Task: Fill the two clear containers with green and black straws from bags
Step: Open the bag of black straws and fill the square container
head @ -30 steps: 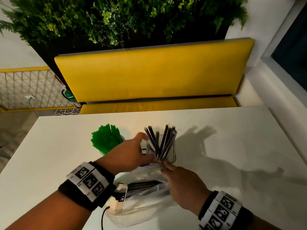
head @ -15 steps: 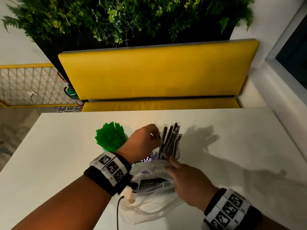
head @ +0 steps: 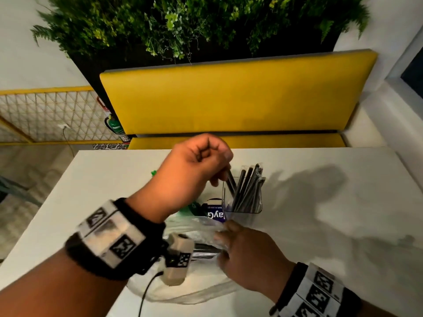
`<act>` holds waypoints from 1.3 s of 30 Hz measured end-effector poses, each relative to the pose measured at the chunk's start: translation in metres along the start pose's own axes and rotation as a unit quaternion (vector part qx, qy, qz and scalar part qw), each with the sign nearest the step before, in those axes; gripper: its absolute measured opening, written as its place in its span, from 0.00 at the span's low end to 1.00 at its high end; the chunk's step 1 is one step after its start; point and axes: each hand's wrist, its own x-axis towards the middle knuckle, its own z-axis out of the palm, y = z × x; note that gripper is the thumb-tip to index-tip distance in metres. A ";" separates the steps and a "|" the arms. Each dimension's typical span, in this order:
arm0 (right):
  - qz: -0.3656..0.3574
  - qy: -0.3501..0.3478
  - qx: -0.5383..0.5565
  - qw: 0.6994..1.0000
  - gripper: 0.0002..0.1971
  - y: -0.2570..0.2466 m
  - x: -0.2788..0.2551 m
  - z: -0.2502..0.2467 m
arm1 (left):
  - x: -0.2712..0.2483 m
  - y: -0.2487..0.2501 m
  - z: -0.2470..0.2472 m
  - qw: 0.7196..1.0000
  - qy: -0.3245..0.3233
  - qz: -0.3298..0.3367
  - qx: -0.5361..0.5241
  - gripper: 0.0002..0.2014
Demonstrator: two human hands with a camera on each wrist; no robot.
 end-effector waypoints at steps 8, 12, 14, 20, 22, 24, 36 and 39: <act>0.069 -0.027 -0.015 0.997 0.30 0.006 0.005 0.014 | -0.036 0.033 0.008 0.991 -0.108 0.055 0.053 0.06; 0.085 0.009 0.032 0.996 0.28 0.012 -0.004 0.012 | -0.073 -0.028 0.015 0.914 -0.201 0.004 0.353 0.06; 0.059 0.012 0.046 0.997 0.31 0.014 -0.007 0.017 | -0.081 -0.079 0.026 0.868 -0.249 -0.038 0.427 0.10; 0.054 0.014 0.090 0.994 0.31 0.018 -0.013 0.021 | -0.077 -0.159 0.059 0.848 -0.299 -0.099 0.425 0.18; 0.070 0.022 0.096 0.993 0.26 0.021 -0.017 0.019 | -0.076 -0.169 0.069 0.823 -0.301 -0.080 0.476 0.18; 0.084 0.018 0.089 0.992 0.24 0.025 -0.020 0.019 | -0.078 -0.177 0.077 0.816 -0.301 -0.064 0.489 0.19; 0.039 -0.021 0.045 0.998 0.26 0.035 -0.031 0.006 | -0.074 -0.174 0.092 0.821 -0.309 0.015 0.479 0.13; 0.063 -0.048 0.002 0.997 0.32 0.046 -0.033 0.005 | -0.074 -0.175 0.086 0.844 -0.310 -0.002 0.437 0.23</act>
